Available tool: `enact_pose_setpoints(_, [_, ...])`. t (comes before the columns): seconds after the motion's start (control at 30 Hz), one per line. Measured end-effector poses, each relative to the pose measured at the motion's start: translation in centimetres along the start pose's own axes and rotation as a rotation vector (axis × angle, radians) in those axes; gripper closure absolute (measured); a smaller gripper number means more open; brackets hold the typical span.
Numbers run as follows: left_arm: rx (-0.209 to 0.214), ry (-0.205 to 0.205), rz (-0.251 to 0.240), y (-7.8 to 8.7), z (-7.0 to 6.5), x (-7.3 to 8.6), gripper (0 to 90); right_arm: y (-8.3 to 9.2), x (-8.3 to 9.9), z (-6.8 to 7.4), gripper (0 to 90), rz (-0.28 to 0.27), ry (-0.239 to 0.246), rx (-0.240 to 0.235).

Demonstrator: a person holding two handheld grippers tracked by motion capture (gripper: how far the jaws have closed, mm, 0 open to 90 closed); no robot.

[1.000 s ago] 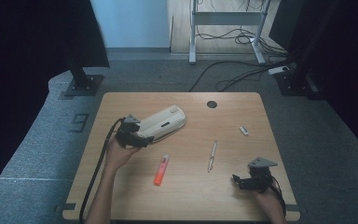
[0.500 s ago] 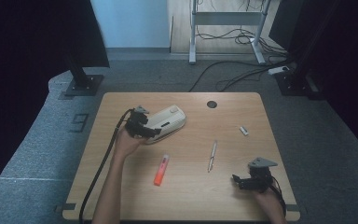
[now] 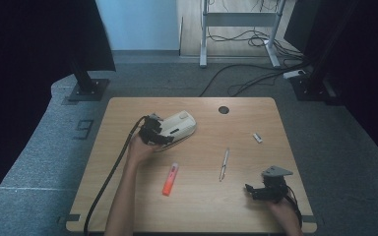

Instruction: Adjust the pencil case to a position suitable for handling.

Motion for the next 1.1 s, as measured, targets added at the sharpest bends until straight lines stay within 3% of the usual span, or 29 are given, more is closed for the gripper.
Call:
enact_pose_setpoints(0.13, [-0.008, 0.005, 0.005, -0.6, 0.3, 0.2, 28.5, 0.0, 0.0, 0.0, 7.8, 0.0, 0.001, 0.0])
enact_pose_setpoints(0.3, [-0.033, -0.019, 0.028, -1.4, 0.4, 0.6, 32.9, 0.0, 0.0, 0.0, 7.8, 0.001, -0.001, 0.0])
enact_pose_setpoints(0.47, [-0.017, -0.029, 0.048, -1.5, 0.2, 1.0, 34.0, 0.0, 0.0, 0.0, 7.8, 0.002, -0.003, -0.001])
enact_pose_setpoints(0.73, [0.021, 0.0, 0.004, -1.4, 0.0, 1.7, 37.5, 0.0, 0.0, 0.0, 7.8, 0.003, -0.004, -0.001])
enact_pose_setpoints(1.1, [0.012, -0.008, 0.005, -0.8, -0.8, 3.0, 39.3, 0.0, 0.0, 0.0, 7.8, 0.003, -0.004, -0.001])
Point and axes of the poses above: each handheld gripper's, and its own axes: y roughly backward along the jaws, x roughly out of its underside, z roughly to its left, the point moved 10 cm from there along -y, roughly forward along the jaws, and after that the axes turned 7 degrees about z, right-handed, at the moved point
